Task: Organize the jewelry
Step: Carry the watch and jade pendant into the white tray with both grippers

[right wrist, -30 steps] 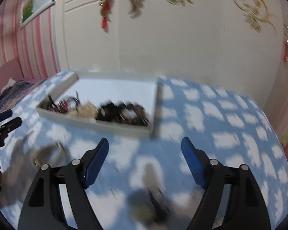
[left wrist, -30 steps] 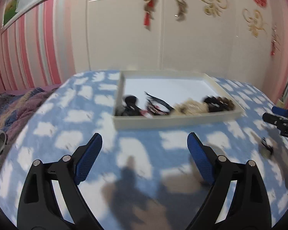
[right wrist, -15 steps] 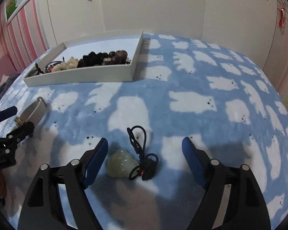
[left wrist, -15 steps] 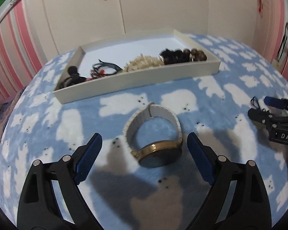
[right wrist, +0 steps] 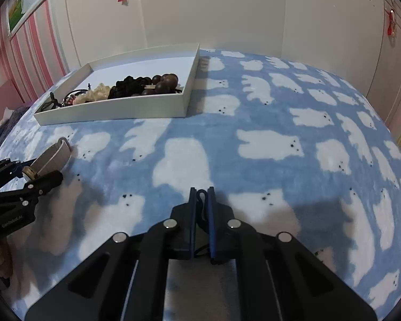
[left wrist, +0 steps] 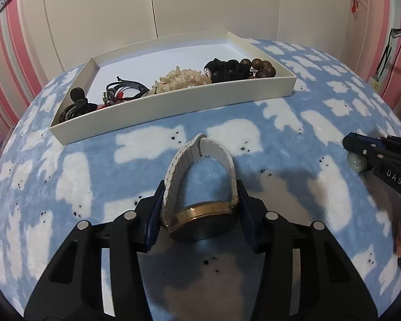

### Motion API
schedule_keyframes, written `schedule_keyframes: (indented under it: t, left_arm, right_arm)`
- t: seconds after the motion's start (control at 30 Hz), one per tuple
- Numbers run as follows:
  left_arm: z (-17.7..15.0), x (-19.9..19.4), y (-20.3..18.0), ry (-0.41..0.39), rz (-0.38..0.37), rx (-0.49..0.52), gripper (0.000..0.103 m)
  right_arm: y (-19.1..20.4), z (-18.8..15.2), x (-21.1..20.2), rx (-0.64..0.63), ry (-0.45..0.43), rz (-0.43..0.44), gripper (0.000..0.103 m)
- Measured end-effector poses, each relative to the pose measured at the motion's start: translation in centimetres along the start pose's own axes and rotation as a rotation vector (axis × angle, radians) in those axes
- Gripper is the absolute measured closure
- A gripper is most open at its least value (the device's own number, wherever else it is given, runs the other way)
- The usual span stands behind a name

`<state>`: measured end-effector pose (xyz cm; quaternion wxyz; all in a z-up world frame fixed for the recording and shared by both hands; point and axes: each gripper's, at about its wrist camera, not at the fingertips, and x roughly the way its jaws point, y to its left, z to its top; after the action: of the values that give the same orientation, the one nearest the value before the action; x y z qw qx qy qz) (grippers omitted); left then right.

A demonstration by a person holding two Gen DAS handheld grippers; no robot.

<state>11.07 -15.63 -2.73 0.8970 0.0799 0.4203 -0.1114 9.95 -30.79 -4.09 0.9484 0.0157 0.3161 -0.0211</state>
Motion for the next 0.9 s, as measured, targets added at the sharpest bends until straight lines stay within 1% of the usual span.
schedule_keyframes:
  t: [0.1,0.23,0.53,0.9]
  left_arm:
    - [-0.2,-0.8,0.2,-0.018,-0.010,0.003,0.054]
    - [0.0,-1.9,0.6,-0.050,-0.011,0.010,0.054]
    - [2.4,-4.4,3.3,-0.130,0.006,-0.022,0.054]
    - [5.4,-4.3,6.4,-0.180,0.049,-0.058,0.054]
  right_arm:
    - [0.0,0.1,-0.6,-0.003,-0.029,0.007,0.097]
    - [-0.3,0.8,-1.6,0.020,-0.067,0.043,0.098]
    - [1.7,3.7,-3.2,0.011,-0.137,0.072,0.098]
    - [5.0,8.1,-4.5,-0.023,-0.217,0.125,0.098]
